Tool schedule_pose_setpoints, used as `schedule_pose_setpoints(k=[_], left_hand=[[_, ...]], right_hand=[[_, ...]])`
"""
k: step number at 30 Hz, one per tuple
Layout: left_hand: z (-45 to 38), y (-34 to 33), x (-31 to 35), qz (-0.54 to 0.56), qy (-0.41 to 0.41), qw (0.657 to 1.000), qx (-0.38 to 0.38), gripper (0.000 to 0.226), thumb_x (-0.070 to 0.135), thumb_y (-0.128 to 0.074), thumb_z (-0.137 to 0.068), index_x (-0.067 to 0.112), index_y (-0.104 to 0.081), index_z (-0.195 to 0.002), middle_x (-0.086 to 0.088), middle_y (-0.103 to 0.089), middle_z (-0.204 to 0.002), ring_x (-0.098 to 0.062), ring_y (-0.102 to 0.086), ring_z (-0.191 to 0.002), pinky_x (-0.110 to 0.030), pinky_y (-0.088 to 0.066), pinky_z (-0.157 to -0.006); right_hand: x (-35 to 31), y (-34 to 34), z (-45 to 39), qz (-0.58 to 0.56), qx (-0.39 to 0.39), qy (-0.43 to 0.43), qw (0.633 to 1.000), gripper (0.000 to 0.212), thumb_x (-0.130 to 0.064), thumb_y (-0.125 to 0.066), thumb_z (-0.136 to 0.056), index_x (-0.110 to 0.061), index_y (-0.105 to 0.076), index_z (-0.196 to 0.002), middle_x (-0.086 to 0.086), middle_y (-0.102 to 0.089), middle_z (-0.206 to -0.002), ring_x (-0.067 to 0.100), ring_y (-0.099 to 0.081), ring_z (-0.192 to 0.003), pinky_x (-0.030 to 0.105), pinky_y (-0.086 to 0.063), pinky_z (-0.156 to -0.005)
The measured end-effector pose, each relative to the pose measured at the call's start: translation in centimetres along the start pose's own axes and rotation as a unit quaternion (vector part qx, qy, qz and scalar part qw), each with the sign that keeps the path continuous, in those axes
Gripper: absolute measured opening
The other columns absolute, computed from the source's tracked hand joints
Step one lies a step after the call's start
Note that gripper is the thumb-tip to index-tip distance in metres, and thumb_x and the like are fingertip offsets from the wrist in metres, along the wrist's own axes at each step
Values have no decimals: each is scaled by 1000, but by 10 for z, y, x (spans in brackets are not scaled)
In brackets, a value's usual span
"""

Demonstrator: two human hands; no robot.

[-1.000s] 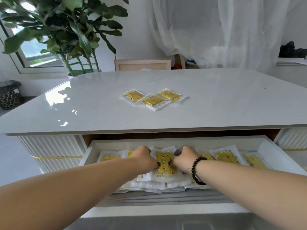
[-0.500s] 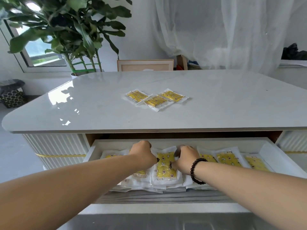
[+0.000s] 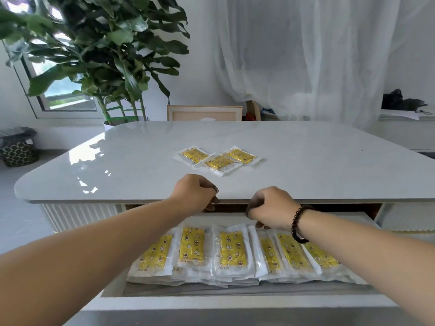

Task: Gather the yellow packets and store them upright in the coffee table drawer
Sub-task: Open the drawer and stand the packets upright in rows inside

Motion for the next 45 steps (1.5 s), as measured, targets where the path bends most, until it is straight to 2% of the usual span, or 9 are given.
schedule_pose_setpoints(k=[5, 9, 12, 17, 25, 32, 36, 41, 45], left_hand=[[-28, 16, 5, -56, -24, 995, 84, 19, 16, -54, -91, 15, -69, -103, -1, -70, -102, -21, -64, -93, -33, -55, -77], [-53, 16, 7, -109, -51, 982, 144, 36, 27, -55, -93, 15, -52, -126, -5, -49, -133, -23, -44, -123, -31, -39, -92], [-70, 10, 6, -140, -48, 974, 172, 44, 33, -54, -92, 18, -45, -133, -7, -41, -139, -26, -30, -132, -36, -33, -102], [-101, 1, 12, -196, -70, 962, 177, 47, 45, -53, -90, 23, -47, -131, -3, -40, -139, -25, -29, -132, -37, -26, -104], [-140, -14, 17, -290, -51, 944, 147, 71, 62, -55, -81, 20, -41, -137, -3, -42, -142, -26, -26, -137, -41, -24, -104], [-134, -13, 12, -278, -59, 955, 81, 74, 59, -62, -79, 27, -39, -142, 4, -42, -146, -22, -31, -138, -41, -27, -108], [-123, -2, 11, -202, -33, 978, 35, 84, 41, -80, -71, 19, -40, -142, -1, -52, -131, -24, -52, -117, -35, -45, -99], [-104, 7, 20, -235, -25, 969, -69, 56, 25, -87, -67, 12, -61, -115, -3, -61, -103, -17, -54, -83, -24, -44, -70], [-93, 14, 28, -309, -27, 941, -138, 50, 34, -89, -61, 16, -62, -100, -2, -67, -97, -15, -55, -80, -25, -43, -69]], right_hand=[[-7, 43, -34, -106, 85, -27, 990, 6, -6, -64, -81, -10, -67, -82, 7, -70, -84, 15, -67, -62, 25, -56, -56], [1, 62, -77, -75, 185, -19, 980, 11, -11, -67, -79, -14, -65, -89, 6, -68, -98, 23, -66, -87, 30, -56, -69], [6, 64, -106, -9, 235, -7, 972, 27, -14, -67, -81, -14, -60, -107, 5, -57, -114, 19, -55, -93, 20, -41, -59], [8, 54, -146, 51, 236, 50, 969, 36, -19, -61, -86, -16, -52, -121, 6, -43, -130, 22, -40, -123, 34, -42, -93], [3, 36, -187, 88, 169, 77, 979, 50, -39, -58, -87, -20, -49, -132, 2, -44, -141, 19, -40, -131, 33, -35, -107], [13, 37, -186, 105, 167, 38, 980, 51, -43, -57, -86, -19, -53, -131, 5, -48, -140, 22, -44, -129, 33, -37, -106], [19, 42, -181, 80, 186, 16, 979, 53, -38, -63, -82, -17, -54, -129, 7, -50, -135, 24, -44, -126, 33, -40, -100], [24, 45, -178, 75, 186, -4, 980, 58, -39, -66, -79, -21, -50, -132, 4, -53, -133, 25, -36, -130, 33, -39, -98], [25, 50, -175, 22, 207, 10, 978, 57, -30, -74, -72, -20, -55, -126, 5, -53, -130, 23, -44, -124, 36, -44, -98]])
Point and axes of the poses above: each hand's wrist, its own z-axis away from the middle knuckle, its own y-axis out of the back of the hand, x = y × z, the point moved 8 cm from there along -z, towards the middle knuckle
